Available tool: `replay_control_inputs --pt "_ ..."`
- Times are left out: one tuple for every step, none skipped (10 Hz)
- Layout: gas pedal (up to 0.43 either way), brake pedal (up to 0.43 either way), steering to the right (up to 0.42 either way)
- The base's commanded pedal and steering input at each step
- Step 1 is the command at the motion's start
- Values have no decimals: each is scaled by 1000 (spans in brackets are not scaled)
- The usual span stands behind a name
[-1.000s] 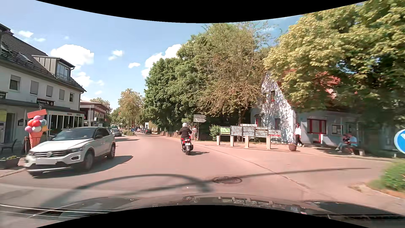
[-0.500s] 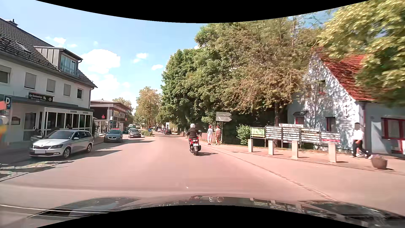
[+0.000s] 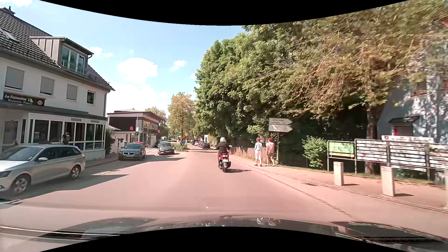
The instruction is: Follow the waypoints while adhering to traffic rules and regulations
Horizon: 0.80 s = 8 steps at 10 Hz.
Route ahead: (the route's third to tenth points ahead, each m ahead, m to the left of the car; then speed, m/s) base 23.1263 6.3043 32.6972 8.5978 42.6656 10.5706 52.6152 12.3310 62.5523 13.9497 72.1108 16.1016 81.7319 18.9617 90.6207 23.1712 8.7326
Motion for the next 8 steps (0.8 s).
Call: replay_control_inputs --pt "169 6 -83" --pt "169 12 -78" --pt "169 12 -73" --pt "169 12 -67" --pt "169 12 -62" --pt "169 12 -56" --pt "169 12 -54" --pt "169 12 -49"
